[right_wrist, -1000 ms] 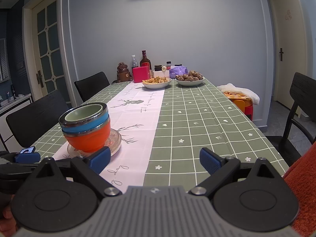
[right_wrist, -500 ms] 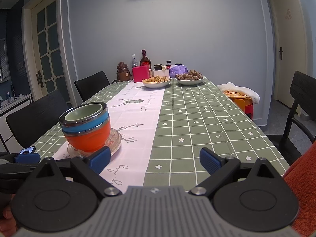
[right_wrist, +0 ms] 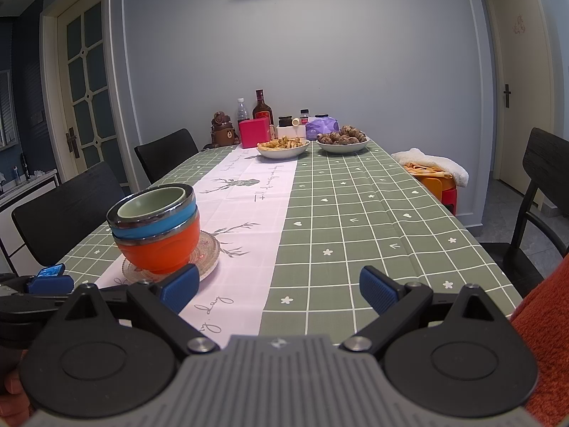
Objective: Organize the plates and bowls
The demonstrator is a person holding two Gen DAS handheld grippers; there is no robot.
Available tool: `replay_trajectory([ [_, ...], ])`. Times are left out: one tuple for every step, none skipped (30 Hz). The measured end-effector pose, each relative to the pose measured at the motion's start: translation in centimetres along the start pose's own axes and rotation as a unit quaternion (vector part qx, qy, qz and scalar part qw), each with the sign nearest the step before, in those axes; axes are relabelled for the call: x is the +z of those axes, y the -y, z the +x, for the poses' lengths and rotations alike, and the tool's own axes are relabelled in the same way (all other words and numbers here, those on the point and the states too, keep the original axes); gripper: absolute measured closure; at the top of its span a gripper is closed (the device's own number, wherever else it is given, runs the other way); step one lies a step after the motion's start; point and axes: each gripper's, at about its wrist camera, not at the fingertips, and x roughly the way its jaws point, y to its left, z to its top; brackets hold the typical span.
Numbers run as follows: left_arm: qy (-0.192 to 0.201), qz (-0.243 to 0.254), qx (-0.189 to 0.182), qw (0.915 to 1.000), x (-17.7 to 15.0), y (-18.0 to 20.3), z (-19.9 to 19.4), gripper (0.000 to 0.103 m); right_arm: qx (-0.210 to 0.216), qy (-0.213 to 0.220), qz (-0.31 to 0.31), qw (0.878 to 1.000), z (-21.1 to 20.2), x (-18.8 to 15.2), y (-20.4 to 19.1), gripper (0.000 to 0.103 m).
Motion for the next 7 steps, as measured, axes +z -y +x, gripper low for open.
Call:
replay_trajectory([
  [0.0, 0.0, 0.0, 1.0, 0.0, 0.0, 0.0, 0.01, 0.0, 0.0, 0.0, 1.0, 0.0, 0.0, 0.01, 0.008],
  [0.0, 0.0, 0.0, 1.0, 0.0, 0.0, -0.01, 0.01, 0.0, 0.0, 0.0, 1.0, 0.04, -0.02, -0.05, 0.008],
  [0.001, 0.0, 0.0, 1.0, -0.02, 0.03, -0.04, 0.01, 0.001, -0.001, 0.0, 1.0, 0.08, -0.01, -0.07, 0.008],
  [0.001, 0.0, 0.0, 1.0, -0.04, 0.07, -0.05, 0.01, 0.001, -0.001, 0.0, 1.0, 0.09, -0.01, -0.07, 0.008],
  [0.001, 0.0, 0.0, 1.0, -0.06, 0.11, -0.06, 0.01, 0.001, -0.001, 0.0, 1.0, 0.09, -0.01, -0.07, 0.008],
  [0.002, 0.0, 0.0, 1.0, -0.09, 0.18, -0.06, 0.01, 0.001, -0.001, 0.0, 1.0, 0.08, -0.02, -0.08, 0.008],
  [0.002, 0.001, 0.0, 1.0, -0.09, 0.22, -0.07, 0.01, 0.001, -0.002, 0.0, 1.0, 0.11, -0.03, -0.12, 0.008],
])
